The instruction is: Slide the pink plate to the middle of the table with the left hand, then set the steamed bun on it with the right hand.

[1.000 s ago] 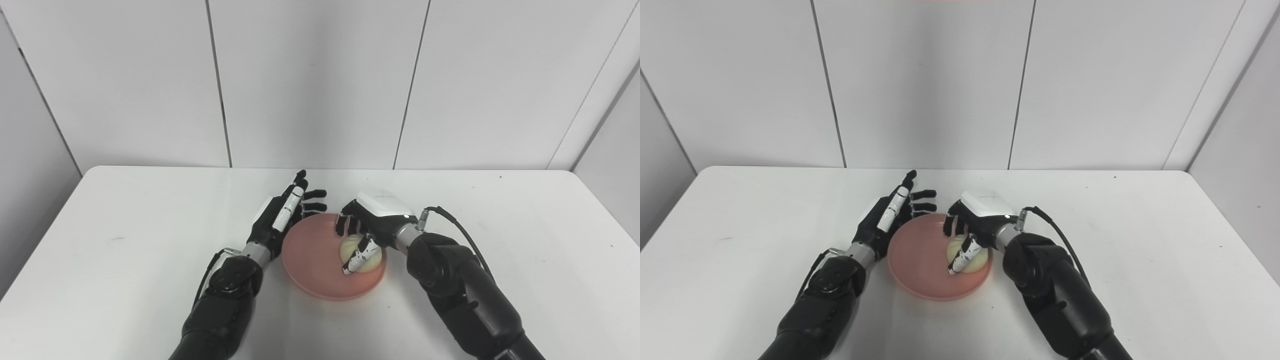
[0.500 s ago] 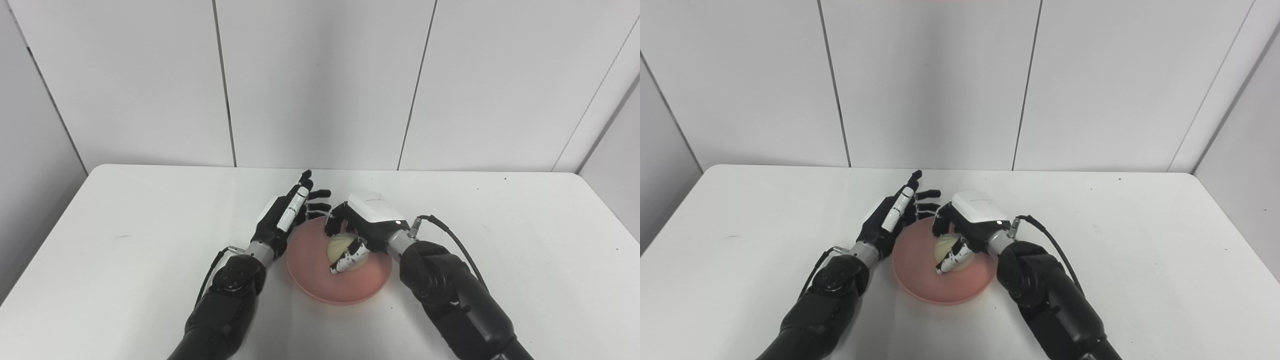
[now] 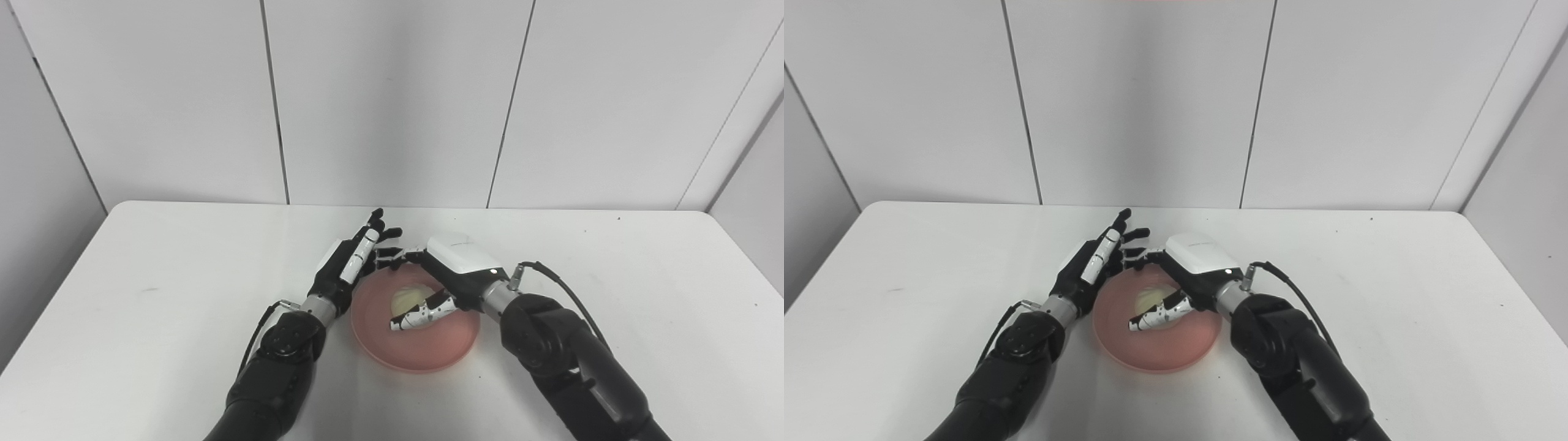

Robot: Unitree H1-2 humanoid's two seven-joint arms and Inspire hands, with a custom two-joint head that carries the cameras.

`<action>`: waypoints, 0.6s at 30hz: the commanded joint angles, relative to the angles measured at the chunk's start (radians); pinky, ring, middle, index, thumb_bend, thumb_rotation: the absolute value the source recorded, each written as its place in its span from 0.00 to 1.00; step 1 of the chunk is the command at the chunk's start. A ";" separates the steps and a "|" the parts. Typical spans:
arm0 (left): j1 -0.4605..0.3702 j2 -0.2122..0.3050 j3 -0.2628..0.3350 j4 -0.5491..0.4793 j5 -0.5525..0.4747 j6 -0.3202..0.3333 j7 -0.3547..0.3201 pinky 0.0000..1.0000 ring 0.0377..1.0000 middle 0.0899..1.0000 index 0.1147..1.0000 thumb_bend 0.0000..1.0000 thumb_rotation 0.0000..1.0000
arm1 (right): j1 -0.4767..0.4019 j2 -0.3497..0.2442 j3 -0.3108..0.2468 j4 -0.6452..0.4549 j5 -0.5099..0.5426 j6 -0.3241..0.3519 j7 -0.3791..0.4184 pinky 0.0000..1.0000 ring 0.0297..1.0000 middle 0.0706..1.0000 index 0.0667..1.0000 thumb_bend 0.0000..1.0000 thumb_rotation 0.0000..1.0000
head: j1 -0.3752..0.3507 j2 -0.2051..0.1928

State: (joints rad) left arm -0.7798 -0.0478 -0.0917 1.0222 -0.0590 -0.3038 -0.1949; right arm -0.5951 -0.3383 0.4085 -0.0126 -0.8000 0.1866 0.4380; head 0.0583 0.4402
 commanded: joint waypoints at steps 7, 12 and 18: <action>0.031 -0.011 0.005 0.022 0.013 0.079 0.000 0.64 0.67 0.72 1.00 0.67 0.92 | 0.009 -0.009 -0.140 -0.060 0.048 -0.024 -0.131 0.79 0.81 0.80 0.77 0.88 0.86 | -0.003 -0.001; 0.044 -0.009 0.017 -0.006 0.009 0.083 0.008 0.68 0.69 0.75 1.00 0.64 0.93 | 0.024 -0.001 -0.206 -0.023 0.086 -0.059 -0.237 0.69 0.79 0.80 0.78 0.85 0.90 | -0.007 0.000; 0.067 -0.009 0.024 -0.036 0.018 0.045 0.051 0.70 0.75 0.79 1.00 0.71 0.91 | 0.046 0.046 -0.315 0.111 0.218 -0.134 -0.418 0.67 0.76 0.78 0.74 0.84 0.89 | -0.017 -0.001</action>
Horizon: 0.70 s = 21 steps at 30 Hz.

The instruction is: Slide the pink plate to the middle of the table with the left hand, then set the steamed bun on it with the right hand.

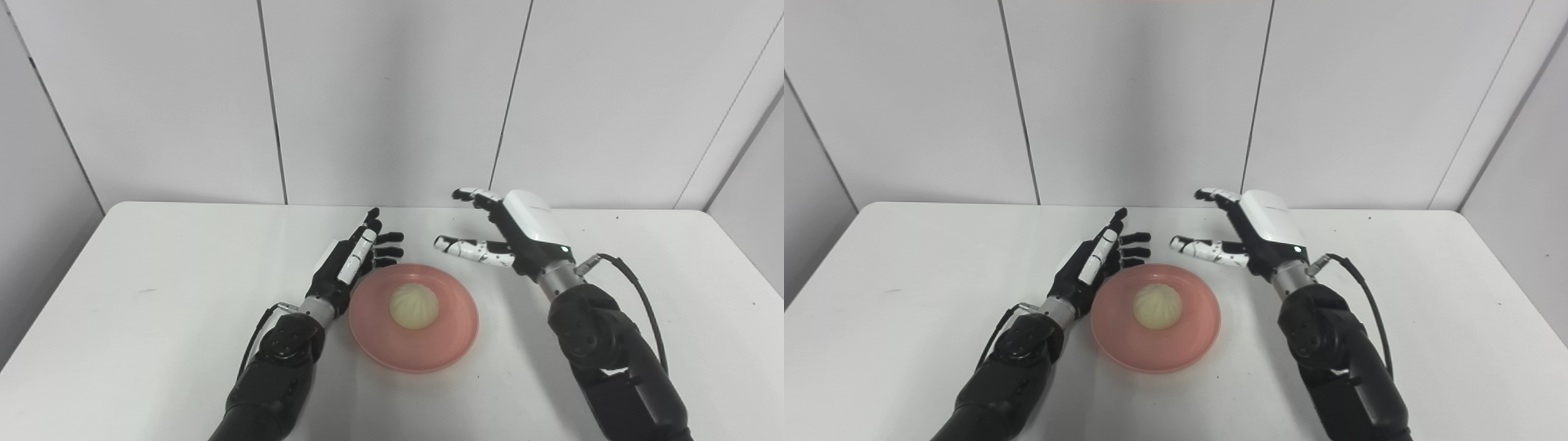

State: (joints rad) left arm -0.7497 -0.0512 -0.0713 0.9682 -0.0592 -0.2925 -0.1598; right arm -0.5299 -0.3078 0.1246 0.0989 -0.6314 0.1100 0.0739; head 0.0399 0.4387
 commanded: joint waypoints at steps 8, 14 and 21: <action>0.118 -0.069 0.111 -0.142 -0.073 -0.023 0.096 0.85 0.87 0.93 1.00 0.65 0.84 | 0.002 0.174 -0.230 0.222 0.496 -0.211 -0.079 0.70 0.75 0.76 0.77 0.73 0.86 | -0.021 0.007; 0.158 -0.071 0.089 -0.225 -0.020 -0.028 0.136 1.00 0.99 1.00 1.00 0.72 0.91 | -0.001 0.240 -0.297 0.295 0.710 -0.210 -0.038 0.70 0.75 0.77 0.77 0.79 0.89 | -0.028 0.006; 0.174 -0.074 0.087 -0.265 -0.015 0.009 0.149 1.00 1.00 1.00 1.00 0.78 0.93 | 0.014 0.253 -0.283 0.318 0.763 -0.220 -0.033 0.74 0.77 0.77 0.75 0.86 0.91 | -0.027 0.011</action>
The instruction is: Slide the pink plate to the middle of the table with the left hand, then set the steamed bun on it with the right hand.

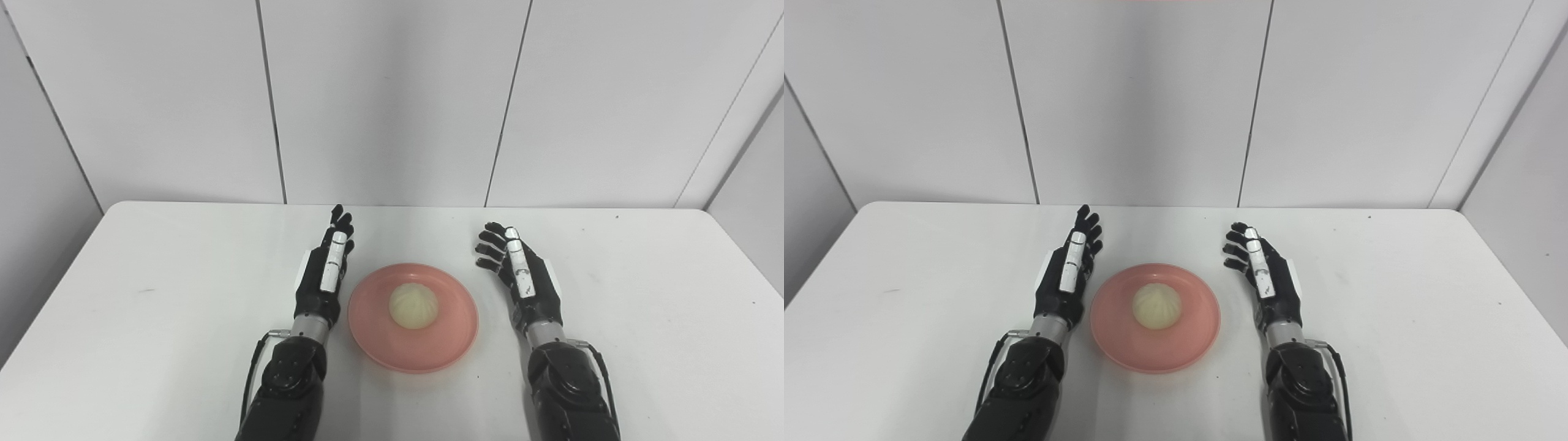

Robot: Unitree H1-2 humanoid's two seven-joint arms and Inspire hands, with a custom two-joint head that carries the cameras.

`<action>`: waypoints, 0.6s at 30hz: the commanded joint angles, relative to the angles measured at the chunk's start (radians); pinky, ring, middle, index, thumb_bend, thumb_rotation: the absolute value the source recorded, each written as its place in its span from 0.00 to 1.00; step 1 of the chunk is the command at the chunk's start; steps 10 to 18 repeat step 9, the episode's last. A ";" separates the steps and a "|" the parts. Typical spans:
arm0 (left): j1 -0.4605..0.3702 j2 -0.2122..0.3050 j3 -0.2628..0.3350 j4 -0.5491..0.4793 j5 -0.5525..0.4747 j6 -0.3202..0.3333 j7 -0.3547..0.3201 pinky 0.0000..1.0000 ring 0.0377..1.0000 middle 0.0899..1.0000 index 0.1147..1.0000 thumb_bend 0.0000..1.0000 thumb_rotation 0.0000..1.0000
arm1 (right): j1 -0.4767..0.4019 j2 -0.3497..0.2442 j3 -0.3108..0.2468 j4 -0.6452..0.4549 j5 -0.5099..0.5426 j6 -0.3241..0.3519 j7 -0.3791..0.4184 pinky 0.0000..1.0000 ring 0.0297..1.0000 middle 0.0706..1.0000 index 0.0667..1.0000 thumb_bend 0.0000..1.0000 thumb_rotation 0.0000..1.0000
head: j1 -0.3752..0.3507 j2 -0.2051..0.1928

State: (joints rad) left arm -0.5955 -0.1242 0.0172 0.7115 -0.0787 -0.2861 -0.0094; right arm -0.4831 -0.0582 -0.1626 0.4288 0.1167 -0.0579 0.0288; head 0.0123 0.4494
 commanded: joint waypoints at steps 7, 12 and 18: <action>0.026 0.002 0.003 -0.017 0.003 -0.008 0.007 1.00 1.00 1.00 1.00 0.68 0.94 | -0.016 0.015 0.016 0.015 0.044 -0.101 0.024 0.78 0.81 0.81 0.77 0.88 0.89 | -0.002 0.002; 0.026 0.004 0.003 -0.019 0.007 0.000 0.013 1.00 1.00 1.00 1.00 0.67 0.95 | -0.013 0.018 0.014 0.026 0.055 -0.123 0.028 0.80 0.83 0.82 0.78 0.86 0.88 | -0.003 0.004; 0.026 0.004 0.003 -0.019 0.007 0.000 0.013 1.00 1.00 1.00 1.00 0.67 0.95 | -0.013 0.018 0.014 0.026 0.055 -0.123 0.028 0.80 0.83 0.82 0.78 0.86 0.88 | -0.003 0.004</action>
